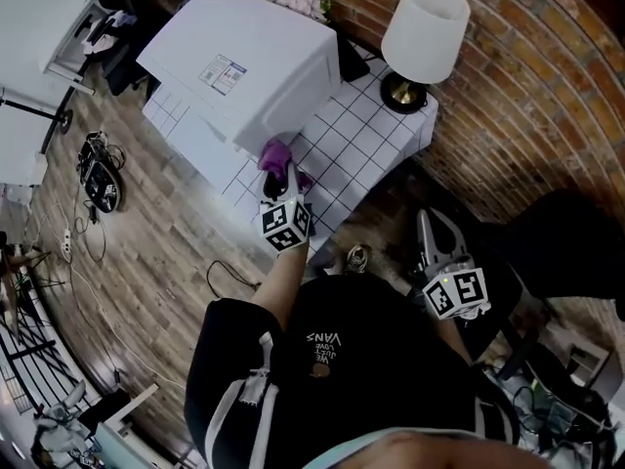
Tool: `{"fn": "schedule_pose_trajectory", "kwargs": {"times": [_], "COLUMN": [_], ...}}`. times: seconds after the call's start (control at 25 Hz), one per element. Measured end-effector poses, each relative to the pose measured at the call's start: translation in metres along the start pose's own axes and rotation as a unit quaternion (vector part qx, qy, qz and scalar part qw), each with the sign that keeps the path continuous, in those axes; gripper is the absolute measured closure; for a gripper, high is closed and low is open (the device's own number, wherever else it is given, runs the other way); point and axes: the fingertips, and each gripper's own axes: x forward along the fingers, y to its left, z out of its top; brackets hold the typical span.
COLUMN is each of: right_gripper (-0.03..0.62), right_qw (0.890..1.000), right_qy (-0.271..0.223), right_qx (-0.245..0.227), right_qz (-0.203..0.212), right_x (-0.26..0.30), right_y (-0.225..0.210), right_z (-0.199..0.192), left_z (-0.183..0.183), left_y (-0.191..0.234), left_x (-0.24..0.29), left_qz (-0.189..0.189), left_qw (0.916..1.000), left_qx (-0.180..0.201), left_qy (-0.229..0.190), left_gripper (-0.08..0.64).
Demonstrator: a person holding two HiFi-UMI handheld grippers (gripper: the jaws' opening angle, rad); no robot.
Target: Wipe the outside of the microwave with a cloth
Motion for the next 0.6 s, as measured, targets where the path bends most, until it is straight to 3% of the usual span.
{"fn": "schedule_pose_trajectory", "kwargs": {"times": [0.28, 0.6], "right_gripper": [0.594, 0.594], "right_qw": [1.000, 1.000], "right_qy": [-0.002, -0.005], "right_qx": [-0.001, 0.007], "right_qz": [0.018, -0.018], "right_x": [0.002, -0.010], "right_y": [0.003, -0.015], "right_z": [-0.002, -0.001], "left_z": [-0.026, -0.034], "left_y": [0.029, 0.006], "left_x": [-0.017, 0.023], "left_qz": [0.039, 0.017], "left_qw": [0.9975, 0.9954], "left_qx": [-0.045, -0.063], "left_qy": [0.039, 0.070], "left_gripper": [0.417, 0.417]}}
